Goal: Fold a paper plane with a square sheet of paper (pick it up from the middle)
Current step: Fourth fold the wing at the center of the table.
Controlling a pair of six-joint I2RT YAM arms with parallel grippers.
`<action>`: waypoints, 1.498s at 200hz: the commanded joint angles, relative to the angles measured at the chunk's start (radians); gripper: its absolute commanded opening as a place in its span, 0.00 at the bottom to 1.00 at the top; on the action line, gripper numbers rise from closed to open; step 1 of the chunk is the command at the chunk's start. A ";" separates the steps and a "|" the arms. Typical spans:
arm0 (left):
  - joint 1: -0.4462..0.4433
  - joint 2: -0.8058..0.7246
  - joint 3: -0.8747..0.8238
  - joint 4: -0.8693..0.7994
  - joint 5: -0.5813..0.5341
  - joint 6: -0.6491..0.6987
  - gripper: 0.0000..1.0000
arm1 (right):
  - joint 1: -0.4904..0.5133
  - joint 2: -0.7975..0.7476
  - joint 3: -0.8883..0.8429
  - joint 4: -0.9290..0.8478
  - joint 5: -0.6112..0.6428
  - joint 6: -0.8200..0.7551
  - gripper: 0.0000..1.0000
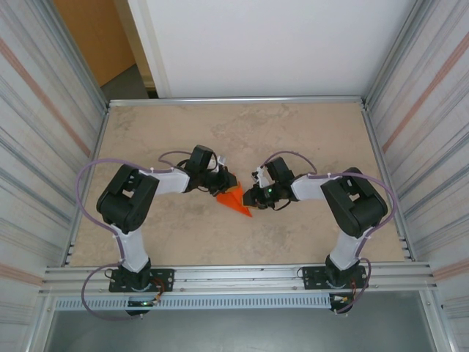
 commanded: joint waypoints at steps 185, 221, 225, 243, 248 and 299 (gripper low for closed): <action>0.009 0.032 0.026 -0.033 0.003 0.030 0.08 | 0.007 -0.002 -0.034 -0.116 0.031 -0.086 0.15; 0.010 0.039 0.027 -0.039 -0.001 0.033 0.08 | 0.007 0.003 -0.040 -0.120 0.044 -0.087 0.12; 0.012 0.041 0.029 -0.040 -0.001 0.033 0.08 | 0.007 0.003 -0.041 -0.120 0.047 -0.086 0.12; 0.012 0.043 0.031 -0.043 -0.001 0.034 0.07 | 0.007 0.006 -0.044 -0.120 0.049 -0.084 0.11; 0.013 0.045 0.034 -0.044 -0.003 0.035 0.07 | 0.006 0.006 -0.045 -0.120 0.048 -0.084 0.11; 0.017 0.049 0.035 -0.053 -0.006 0.038 0.07 | 0.003 -0.005 -0.036 -0.120 0.040 -0.081 0.14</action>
